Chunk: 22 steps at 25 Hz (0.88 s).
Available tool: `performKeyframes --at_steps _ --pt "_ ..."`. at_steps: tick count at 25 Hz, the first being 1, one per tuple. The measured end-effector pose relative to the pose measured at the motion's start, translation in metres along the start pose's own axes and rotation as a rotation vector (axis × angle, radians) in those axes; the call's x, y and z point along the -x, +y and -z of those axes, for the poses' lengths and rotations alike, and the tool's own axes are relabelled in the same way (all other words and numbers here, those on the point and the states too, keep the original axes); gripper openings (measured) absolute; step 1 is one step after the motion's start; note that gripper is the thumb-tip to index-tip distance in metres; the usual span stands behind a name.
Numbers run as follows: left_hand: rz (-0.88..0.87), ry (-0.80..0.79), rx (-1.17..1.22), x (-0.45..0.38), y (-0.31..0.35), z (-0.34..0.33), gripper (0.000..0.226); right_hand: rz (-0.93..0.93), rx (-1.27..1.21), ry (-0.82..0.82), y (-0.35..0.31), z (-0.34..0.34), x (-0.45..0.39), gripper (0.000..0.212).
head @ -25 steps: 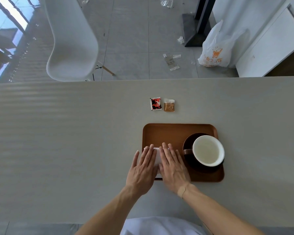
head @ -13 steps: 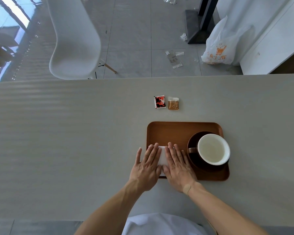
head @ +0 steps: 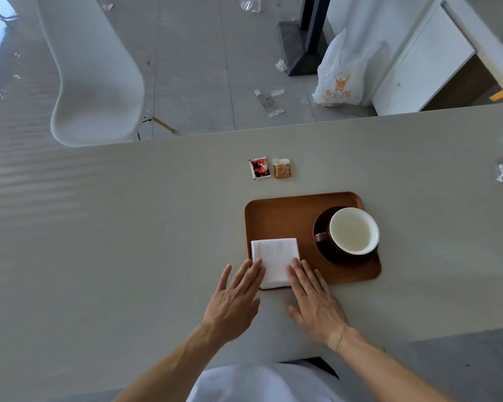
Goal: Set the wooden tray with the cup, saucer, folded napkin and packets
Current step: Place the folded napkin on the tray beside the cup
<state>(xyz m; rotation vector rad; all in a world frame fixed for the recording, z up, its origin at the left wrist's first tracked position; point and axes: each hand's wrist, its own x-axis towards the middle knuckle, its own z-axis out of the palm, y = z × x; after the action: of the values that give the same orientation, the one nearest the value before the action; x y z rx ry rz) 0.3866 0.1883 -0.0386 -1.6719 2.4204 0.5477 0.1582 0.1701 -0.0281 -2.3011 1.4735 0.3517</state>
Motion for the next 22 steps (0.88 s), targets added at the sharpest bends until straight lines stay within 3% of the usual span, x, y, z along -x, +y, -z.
performKeyframes --at_steps 8,17,22 --pt "-0.044 -0.078 -0.037 0.002 -0.006 0.007 0.074 -0.037 0.009 -0.094 -0.007 0.011 -0.001 0.087" --pt "0.077 0.095 0.229 -0.039 0.001 0.062 0.031 0.125 0.083 0.009 -0.009 0.084 -0.032 0.036" --pt "0.206 -0.089 0.348 -0.087 -0.026 0.114 0.022 0.104 -0.021 -0.019 0.011 0.145 -0.091 0.029"
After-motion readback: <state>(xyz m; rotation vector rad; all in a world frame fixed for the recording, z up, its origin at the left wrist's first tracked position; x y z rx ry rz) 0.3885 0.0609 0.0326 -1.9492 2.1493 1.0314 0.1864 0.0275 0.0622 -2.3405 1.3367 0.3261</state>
